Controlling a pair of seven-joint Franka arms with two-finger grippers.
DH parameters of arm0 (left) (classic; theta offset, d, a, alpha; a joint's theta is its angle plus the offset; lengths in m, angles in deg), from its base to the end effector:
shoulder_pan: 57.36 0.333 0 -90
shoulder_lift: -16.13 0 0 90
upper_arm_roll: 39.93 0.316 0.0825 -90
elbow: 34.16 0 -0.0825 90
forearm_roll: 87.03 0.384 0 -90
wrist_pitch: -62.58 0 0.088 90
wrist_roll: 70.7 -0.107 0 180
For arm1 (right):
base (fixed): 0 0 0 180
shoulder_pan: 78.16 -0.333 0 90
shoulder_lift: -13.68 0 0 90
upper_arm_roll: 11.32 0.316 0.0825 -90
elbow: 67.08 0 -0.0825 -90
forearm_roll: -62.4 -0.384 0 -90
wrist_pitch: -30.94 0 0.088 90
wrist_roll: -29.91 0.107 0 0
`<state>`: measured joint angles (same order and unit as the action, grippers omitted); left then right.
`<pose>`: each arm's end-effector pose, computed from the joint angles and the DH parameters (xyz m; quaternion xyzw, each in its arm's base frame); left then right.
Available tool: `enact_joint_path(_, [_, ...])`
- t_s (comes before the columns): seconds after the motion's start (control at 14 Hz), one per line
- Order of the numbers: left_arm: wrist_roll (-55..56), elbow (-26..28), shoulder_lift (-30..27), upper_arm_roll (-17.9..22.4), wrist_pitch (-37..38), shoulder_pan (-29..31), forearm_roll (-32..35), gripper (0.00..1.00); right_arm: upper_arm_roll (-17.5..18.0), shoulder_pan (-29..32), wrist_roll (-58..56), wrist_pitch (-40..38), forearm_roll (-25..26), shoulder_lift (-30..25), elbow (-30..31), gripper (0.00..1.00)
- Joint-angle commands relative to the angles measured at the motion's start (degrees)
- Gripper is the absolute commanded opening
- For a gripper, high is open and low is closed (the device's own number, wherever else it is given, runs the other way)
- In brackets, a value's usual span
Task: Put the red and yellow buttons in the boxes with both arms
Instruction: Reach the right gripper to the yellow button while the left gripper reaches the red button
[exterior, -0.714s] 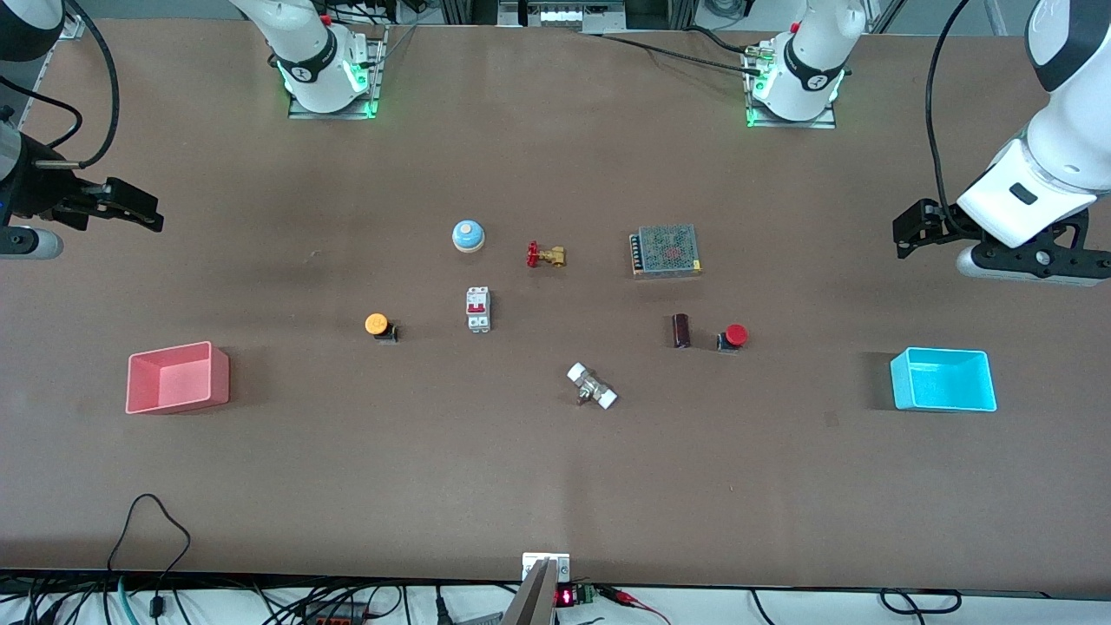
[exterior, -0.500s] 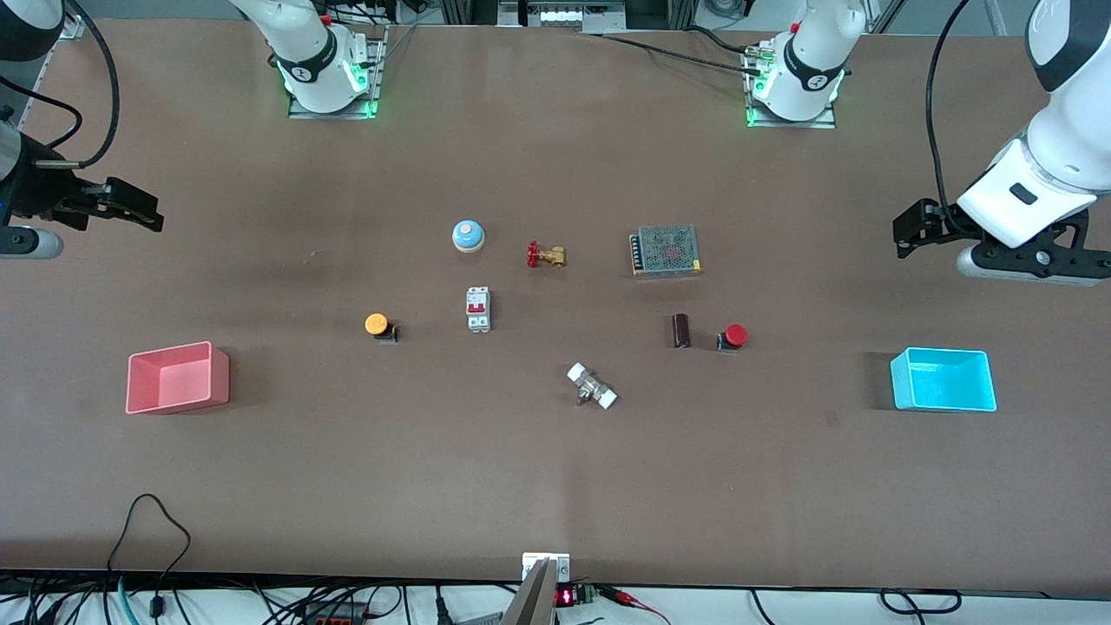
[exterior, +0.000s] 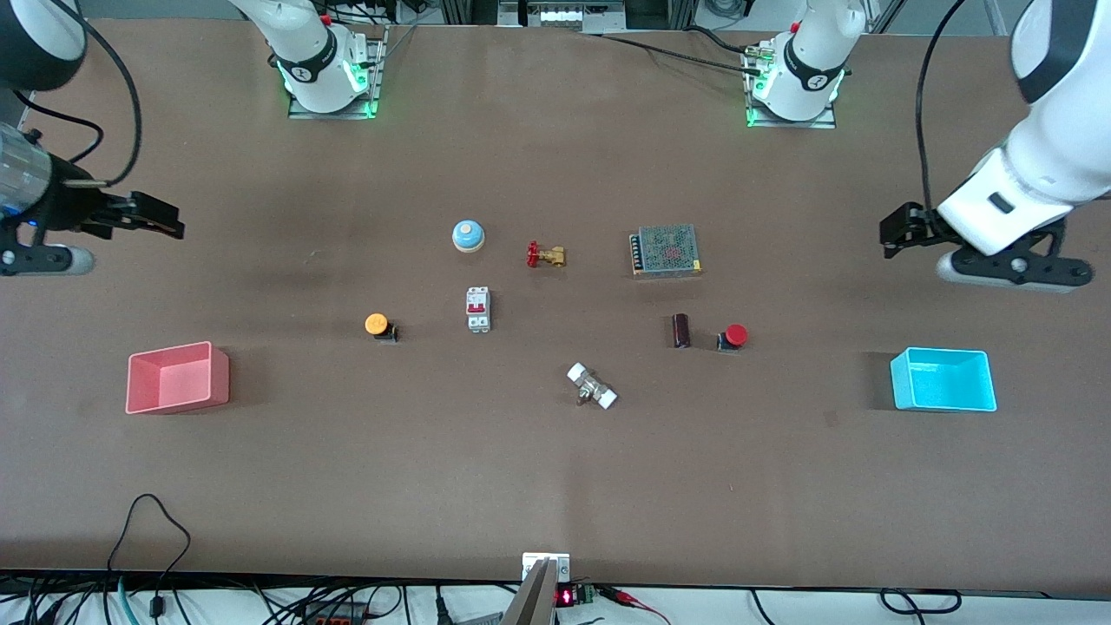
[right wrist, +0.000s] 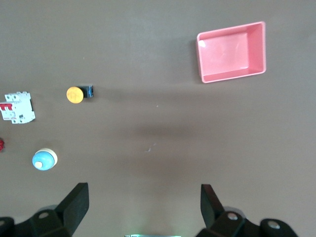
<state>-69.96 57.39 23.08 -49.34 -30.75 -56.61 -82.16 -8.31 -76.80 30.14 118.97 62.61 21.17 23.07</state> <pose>0.5851 -0.0754 0.5481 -0.9958 0.0731 0.0414 0.0359 0.5832 0.0147 0.5462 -0.9964 -0.0125 0.0837 0.0002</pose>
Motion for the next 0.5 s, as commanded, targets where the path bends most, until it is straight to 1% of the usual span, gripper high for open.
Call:
enact_joint_path(0.0, [-0.13, -1.90, 7.53, -1.75, 3.93, -2.32, -0.73, 1.00, 2.69, -0.13, 0.46, 3.43, -0.92, 0.60, 3.43, 1.00])
enact_joint_path(0.14, [2.75, -1.98, 9.56, -1.75, 3.07, -4.51, -1.34, 1.00, 4.62, -0.22, 0.64, 12.12, -0.92, 0.60, 8.87, 1.00])
enact_joint_path(0.29, [10.29, -1.19, 13.07, -1.75, -1.83, -6.36, -1.44, 1.00, 7.26, -0.22, 0.82, 19.60, -0.83, 0.60, 14.06, 1.00])
enact_joint_path(0.43, [12.96, -1.02, 16.68, -1.75, -6.93, -6.98, -1.43, 1.00, 8.67, -0.22, 3.88, 27.16, -0.83, 0.86, 19.42, 1.00])
